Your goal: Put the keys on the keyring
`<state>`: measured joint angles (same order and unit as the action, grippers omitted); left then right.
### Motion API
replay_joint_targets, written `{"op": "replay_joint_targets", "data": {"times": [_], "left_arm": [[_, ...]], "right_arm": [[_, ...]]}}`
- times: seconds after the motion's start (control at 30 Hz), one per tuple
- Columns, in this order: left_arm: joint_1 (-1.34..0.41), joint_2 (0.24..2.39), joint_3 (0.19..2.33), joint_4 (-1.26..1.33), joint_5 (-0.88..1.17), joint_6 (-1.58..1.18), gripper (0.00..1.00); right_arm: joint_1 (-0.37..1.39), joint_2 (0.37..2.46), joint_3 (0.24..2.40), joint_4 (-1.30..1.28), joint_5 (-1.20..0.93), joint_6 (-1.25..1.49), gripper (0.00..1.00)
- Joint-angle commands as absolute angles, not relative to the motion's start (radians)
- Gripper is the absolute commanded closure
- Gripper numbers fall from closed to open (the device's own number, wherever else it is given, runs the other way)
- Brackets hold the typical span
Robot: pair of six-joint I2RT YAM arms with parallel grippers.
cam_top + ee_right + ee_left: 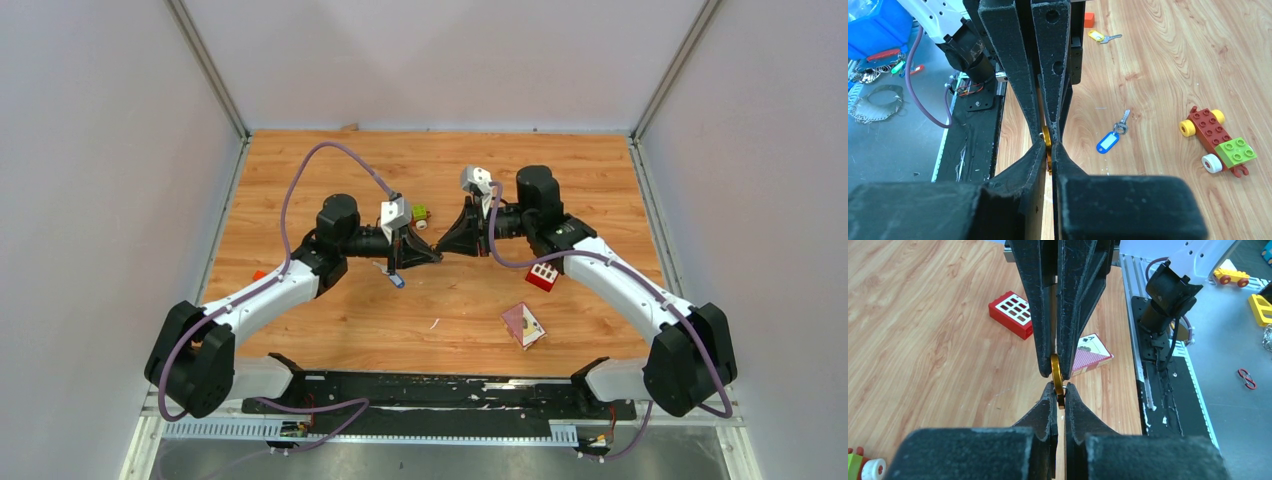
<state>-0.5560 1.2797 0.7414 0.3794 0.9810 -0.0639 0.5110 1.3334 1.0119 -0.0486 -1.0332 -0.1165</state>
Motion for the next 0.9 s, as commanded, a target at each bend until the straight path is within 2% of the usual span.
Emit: {"op": "replay_joint_targets", "data": {"times": [0.0, 0.1, 0.4, 0.87], "left_arm": [[-0.563, 1.270, 0.758, 0.333, 1.018, -0.020, 1.00], [-0.566, 1.279, 0.767, 0.314, 1.041, -0.017, 1.00], [-0.569, 1.280, 0.772, 0.305, 1.047, -0.018, 1.00], [-0.569, 1.275, 0.764, 0.322, 1.058, -0.036, 1.00]], "right_arm": [[0.504, 1.309, 1.011, -0.009, -1.058, -0.117, 0.89], [0.509, 1.310, 1.013, -0.008, -1.078, -0.123, 0.85], [0.524, 1.318, 1.020, -0.038, -1.111, -0.166, 0.85], [0.533, 1.333, 1.038, -0.133, -1.147, -0.267, 0.79]]}}
